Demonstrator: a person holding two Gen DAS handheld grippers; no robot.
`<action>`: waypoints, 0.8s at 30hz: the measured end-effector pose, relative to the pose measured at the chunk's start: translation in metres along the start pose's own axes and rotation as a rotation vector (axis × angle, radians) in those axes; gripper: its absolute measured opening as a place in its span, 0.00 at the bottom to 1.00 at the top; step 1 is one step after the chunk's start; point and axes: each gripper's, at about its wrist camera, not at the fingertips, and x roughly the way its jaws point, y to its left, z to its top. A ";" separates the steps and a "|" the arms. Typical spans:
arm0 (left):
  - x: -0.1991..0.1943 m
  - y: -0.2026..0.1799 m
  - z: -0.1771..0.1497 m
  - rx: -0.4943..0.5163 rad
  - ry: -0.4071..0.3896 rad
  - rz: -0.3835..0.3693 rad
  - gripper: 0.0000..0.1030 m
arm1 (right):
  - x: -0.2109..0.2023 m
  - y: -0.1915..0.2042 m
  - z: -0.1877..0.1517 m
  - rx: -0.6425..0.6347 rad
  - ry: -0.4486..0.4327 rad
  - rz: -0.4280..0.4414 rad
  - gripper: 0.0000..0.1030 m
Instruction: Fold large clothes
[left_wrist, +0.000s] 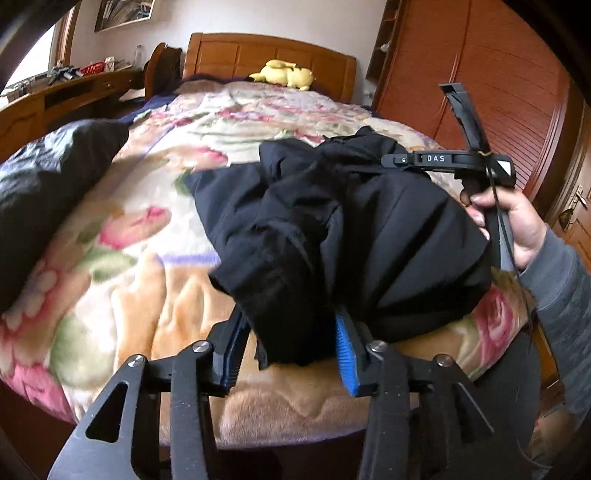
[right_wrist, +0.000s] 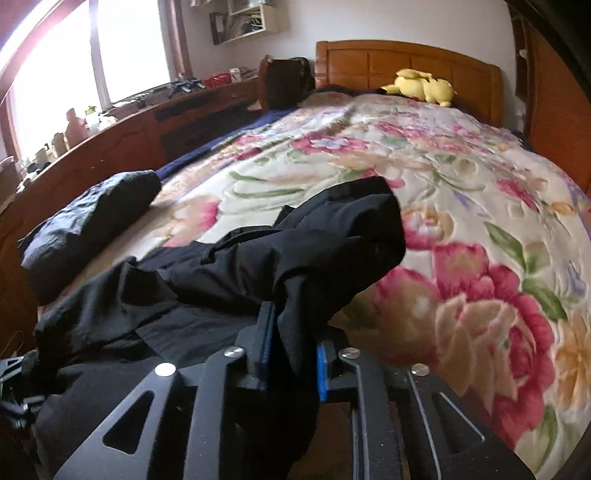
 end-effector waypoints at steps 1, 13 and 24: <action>0.002 0.001 -0.002 -0.011 0.006 -0.002 0.48 | 0.005 0.002 0.001 -0.004 0.020 -0.023 0.39; 0.005 -0.003 -0.002 -0.034 -0.007 -0.052 0.21 | 0.048 0.003 0.005 0.040 0.109 0.085 0.49; -0.023 -0.010 0.004 0.002 -0.141 -0.025 0.09 | -0.011 0.006 0.017 -0.006 -0.161 0.068 0.14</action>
